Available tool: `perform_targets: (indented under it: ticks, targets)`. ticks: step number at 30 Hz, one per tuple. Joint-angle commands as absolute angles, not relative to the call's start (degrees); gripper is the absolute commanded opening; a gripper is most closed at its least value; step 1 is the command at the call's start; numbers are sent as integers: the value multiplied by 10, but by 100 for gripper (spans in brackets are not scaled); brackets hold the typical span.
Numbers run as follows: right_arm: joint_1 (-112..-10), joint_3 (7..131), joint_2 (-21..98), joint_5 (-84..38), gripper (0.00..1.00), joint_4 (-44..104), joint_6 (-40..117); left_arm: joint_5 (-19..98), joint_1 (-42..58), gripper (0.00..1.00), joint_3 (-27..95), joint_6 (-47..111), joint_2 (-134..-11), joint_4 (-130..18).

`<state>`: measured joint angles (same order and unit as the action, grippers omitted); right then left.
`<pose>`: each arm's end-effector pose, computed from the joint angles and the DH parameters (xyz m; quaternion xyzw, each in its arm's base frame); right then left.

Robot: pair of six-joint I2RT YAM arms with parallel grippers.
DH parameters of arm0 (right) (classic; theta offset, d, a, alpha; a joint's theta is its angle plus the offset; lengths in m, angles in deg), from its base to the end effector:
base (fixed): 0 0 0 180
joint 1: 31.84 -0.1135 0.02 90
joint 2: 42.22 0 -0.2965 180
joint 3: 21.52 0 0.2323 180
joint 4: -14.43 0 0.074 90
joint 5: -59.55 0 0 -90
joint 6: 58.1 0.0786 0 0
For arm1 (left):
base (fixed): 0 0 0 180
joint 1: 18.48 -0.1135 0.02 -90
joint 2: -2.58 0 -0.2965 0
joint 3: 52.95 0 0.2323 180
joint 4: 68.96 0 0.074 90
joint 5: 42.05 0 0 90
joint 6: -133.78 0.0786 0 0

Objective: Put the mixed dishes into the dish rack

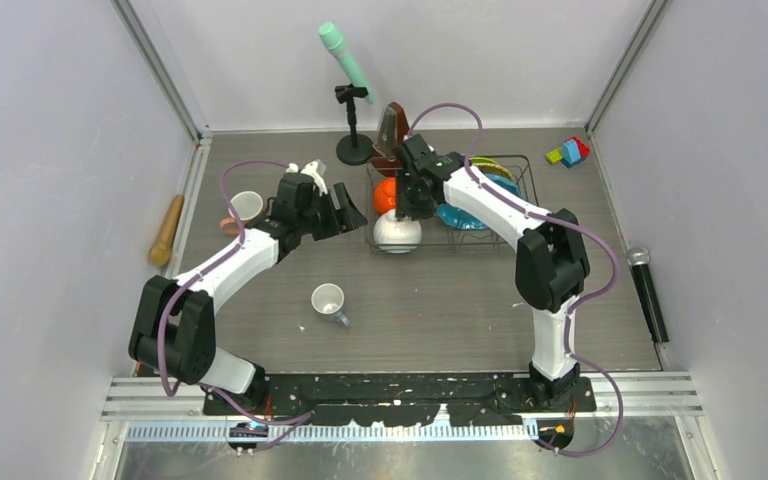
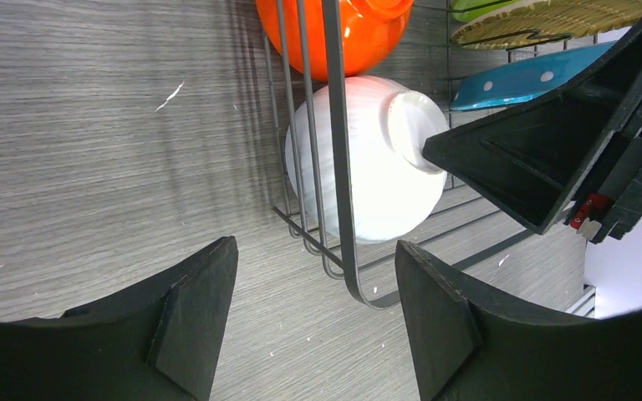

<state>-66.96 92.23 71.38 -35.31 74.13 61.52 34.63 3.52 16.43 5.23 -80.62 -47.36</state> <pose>0.3704 0.2524 0.2545 -0.0351 0.9635 0.1059 0.2435 0.3021 -0.1416 0.2652 -0.0744 0.8812 -0.3186 0.3413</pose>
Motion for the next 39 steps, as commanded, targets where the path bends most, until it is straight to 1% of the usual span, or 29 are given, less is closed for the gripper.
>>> perform_targets:
  ticks: [1, 2, 3, 5, 6, 7, 8, 11, 15, 16, 17, 18, 20, 29, 35, 39]
  targets:
    - [-676, 950, 701, -361, 39, 748, 604, 342, 33, 71, 181, 59, -805, -494]
    - [-675, 955, 703, -361, 41, 755, 603, 341, 33, 71, 184, 59, -808, -492]
    - [-674, 963, 710, -361, 47, 759, 604, 340, 33, 71, 188, 60, -809, -491]
    - [-668, 974, 724, -351, 50, 773, 611, 338, 33, 70, 194, 61, -812, -487]
    - [-666, 975, 728, -347, 47, 779, 615, 337, 33, 70, 196, 62, -815, -485]
    - [-661, 974, 735, -339, 40, 781, 621, 336, 33, 70, 199, 62, -817, -483]
    - [-657, 972, 737, -334, 39, 783, 624, 336, 33, 70, 200, 62, -819, -483]
    - [-652, 962, 745, -314, 42, 790, 628, 332, 33, 69, 203, 65, -823, -480]
    - [-652, 948, 738, -303, 36, 791, 630, 330, 33, 69, 204, 68, -828, -478]
    - [-652, 947, 735, -293, 29, 791, 630, 329, 33, 69, 205, 68, -829, -478]
    - [-652, 945, 734, -291, 19, 791, 630, 328, 33, 69, 205, 68, -829, -477]
    - [-652, 944, 731, -289, 5, 792, 630, 328, 33, 69, 204, 68, -830, -477]
    - [-652, 945, 723, -286, 1, 792, 628, 326, 33, 68, 205, 68, -830, -477]
    - [-651, 919, 631, -291, 0, 724, 624, 325, 34, 66, 209, 68, -816, -472]
    - [-652, 893, 588, -335, 0, 697, 603, 327, 42, 65, 225, 79, -815, -457]
    - [-651, 848, 561, -360, 0, 656, 593, 334, 50, 65, 233, 83, -819, -456]
